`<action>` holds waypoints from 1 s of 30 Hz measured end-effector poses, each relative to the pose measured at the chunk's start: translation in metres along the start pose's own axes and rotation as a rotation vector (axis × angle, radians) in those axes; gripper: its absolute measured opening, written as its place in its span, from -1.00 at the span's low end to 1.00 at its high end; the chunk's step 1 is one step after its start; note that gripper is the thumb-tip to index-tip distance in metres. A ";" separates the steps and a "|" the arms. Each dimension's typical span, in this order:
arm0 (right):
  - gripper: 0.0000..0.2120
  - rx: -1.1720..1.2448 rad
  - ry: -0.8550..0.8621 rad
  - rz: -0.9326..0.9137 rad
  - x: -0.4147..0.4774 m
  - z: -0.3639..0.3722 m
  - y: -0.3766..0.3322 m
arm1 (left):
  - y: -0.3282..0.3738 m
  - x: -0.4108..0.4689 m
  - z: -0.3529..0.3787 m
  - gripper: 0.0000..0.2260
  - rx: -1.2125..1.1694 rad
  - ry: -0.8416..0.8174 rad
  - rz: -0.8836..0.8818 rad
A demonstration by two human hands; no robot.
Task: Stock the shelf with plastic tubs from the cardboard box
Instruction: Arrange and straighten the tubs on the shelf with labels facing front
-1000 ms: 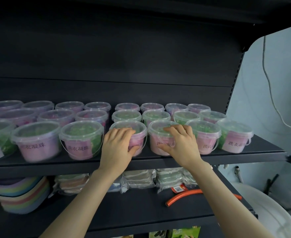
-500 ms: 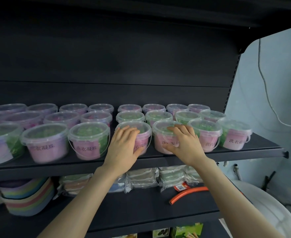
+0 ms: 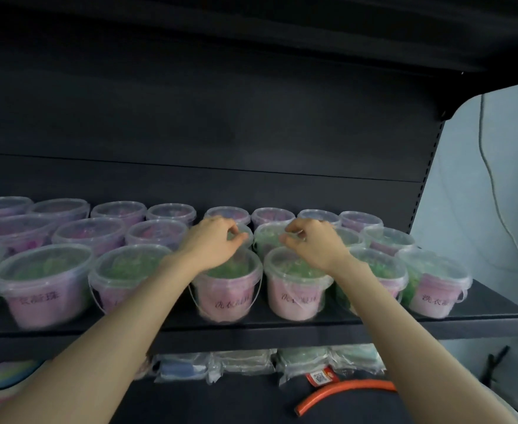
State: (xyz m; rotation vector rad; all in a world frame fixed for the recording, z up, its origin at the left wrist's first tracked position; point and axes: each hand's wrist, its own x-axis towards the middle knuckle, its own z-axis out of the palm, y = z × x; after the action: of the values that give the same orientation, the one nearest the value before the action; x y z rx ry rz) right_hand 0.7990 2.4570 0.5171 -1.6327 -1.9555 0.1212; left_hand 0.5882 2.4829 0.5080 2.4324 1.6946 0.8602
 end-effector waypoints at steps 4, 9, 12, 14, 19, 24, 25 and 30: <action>-0.56 0.009 -0.208 0.021 0.036 0.005 0.012 | -0.007 0.029 0.013 -0.53 -0.020 -0.195 -0.086; -0.50 0.027 -0.355 0.051 0.046 0.012 0.024 | -0.014 0.033 0.025 -0.56 0.008 -0.242 -0.017; -0.49 0.014 -0.340 0.047 0.042 0.014 0.027 | -0.014 0.031 0.027 -0.57 0.044 -0.254 0.013; -0.49 -0.003 -0.320 0.038 0.041 0.015 0.026 | -0.012 0.031 0.026 -0.56 0.085 -0.265 0.024; -0.50 -0.089 -0.310 0.026 0.041 0.015 0.022 | -0.009 0.027 0.025 -0.55 0.131 -0.284 0.014; -0.47 -0.105 -0.318 0.034 0.040 0.016 0.016 | -0.004 0.025 0.019 -0.58 0.123 -0.288 0.004; -0.46 -0.093 -0.309 0.031 0.037 0.015 0.015 | -0.002 0.024 0.017 -0.60 0.076 -0.260 0.011; -0.51 0.014 -0.090 -0.060 0.000 0.004 0.011 | -0.001 -0.005 0.001 -0.75 -0.124 -0.002 0.074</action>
State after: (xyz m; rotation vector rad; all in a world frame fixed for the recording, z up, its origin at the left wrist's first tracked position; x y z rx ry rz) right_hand 0.8063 2.4612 0.5096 -1.5831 -2.0640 0.1872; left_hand 0.5864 2.4796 0.5049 2.4264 1.5103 0.9412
